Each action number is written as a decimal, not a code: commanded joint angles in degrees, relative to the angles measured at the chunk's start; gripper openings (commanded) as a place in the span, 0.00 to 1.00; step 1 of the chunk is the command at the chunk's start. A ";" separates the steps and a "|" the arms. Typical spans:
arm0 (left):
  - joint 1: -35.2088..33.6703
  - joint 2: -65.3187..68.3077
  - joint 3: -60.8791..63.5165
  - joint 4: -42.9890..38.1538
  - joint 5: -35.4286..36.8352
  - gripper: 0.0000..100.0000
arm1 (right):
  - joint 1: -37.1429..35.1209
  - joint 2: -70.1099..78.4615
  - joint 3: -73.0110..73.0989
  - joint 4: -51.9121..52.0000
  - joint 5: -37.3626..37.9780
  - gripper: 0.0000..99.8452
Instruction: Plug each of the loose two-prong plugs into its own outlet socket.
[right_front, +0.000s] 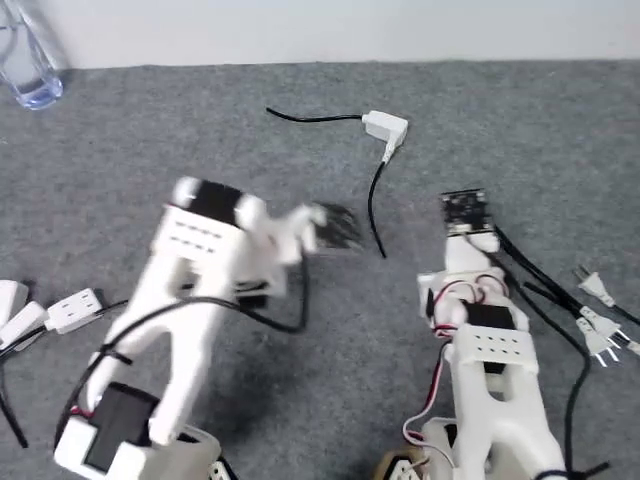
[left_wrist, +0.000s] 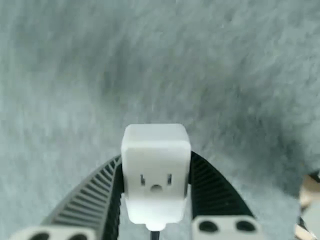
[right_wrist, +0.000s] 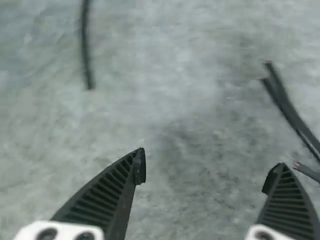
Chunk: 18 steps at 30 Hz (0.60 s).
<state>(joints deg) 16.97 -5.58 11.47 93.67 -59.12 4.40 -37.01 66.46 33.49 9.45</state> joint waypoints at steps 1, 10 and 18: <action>9.05 -2.11 5.58 -9.67 0.26 0.01 | 5.93 -1.27 -1.05 -3.21 -0.88 0.37; 13.71 -2.11 22.81 -33.76 0.70 0.01 | 9.80 -1.89 0.00 -3.21 4.31 0.36; 12.40 0.26 26.24 -40.18 5.36 0.01 | 7.25 -1.98 0.26 -3.56 4.75 0.36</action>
<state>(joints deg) 29.89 -5.58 37.76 57.45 -57.19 12.84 -38.07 67.25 31.12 13.32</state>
